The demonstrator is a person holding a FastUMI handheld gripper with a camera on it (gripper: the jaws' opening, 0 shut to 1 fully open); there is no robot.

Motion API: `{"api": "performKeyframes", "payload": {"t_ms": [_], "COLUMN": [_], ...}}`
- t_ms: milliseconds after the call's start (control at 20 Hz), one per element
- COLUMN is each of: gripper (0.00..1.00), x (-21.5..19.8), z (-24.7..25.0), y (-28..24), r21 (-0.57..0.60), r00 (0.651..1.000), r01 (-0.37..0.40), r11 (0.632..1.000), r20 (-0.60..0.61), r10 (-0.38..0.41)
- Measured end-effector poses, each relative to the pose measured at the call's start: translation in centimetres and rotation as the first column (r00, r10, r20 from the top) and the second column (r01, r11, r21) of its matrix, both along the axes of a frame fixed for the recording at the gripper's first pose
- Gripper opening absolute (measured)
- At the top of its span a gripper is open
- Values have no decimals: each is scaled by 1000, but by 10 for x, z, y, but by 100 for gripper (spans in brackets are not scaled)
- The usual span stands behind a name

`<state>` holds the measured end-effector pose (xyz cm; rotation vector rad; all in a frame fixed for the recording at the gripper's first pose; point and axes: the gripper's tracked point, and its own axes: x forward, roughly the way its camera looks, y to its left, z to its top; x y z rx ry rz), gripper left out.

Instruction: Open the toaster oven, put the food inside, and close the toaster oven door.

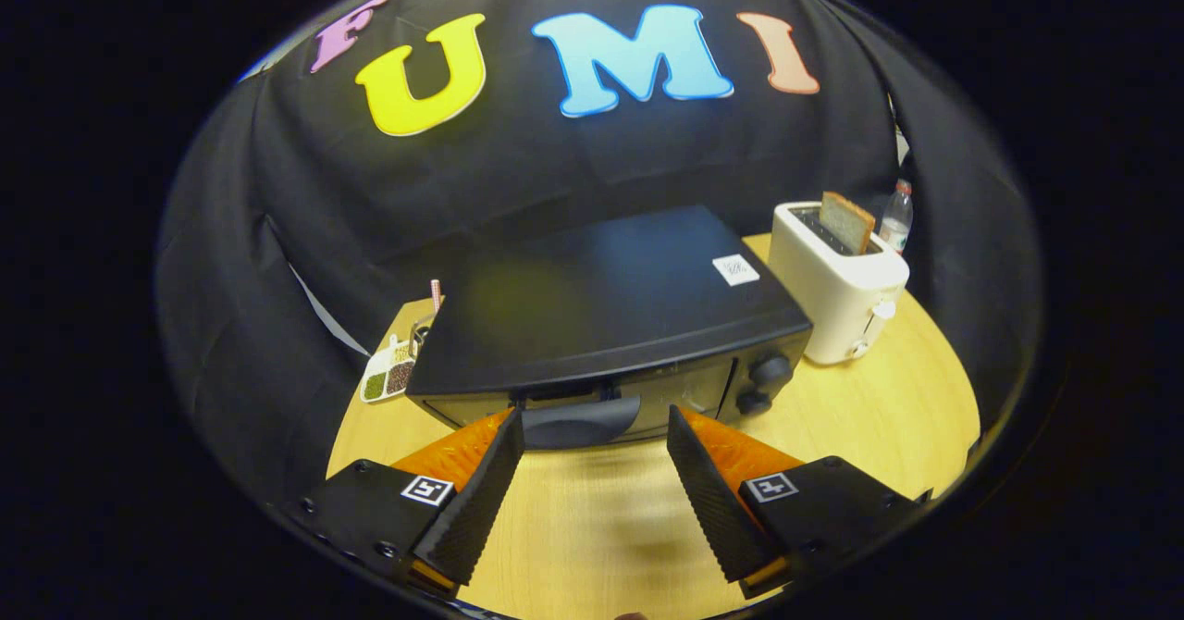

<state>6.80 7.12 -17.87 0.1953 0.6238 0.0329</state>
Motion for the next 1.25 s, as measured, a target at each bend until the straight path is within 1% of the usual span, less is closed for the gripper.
{"api": "performKeyframes", "payload": {"t_ms": [100,250,450,600,800,1050,1150,1250], "gripper": [99,98,98,98,98,98,98,98], "x": [-2,-9,-30,-46,-73,-97,-102,-99], "z": [26,58,79,96,108,123,126,127], "y": [-16,-45,-77,-113,-155,-192,-200,-195], "r21": [-68,-149,-116,-102,-109,-100,-108,-74], "r00": [995,974,956,933,915,894,886,887], "r01": [-13,10,44,102,161,225,247,250], "r11": [998,989,992,990,981,969,963,965], "r20": [99,224,292,356,389,416,428,416], "r10": [20,24,-8,-60,-107,-164,-180,-198]}}
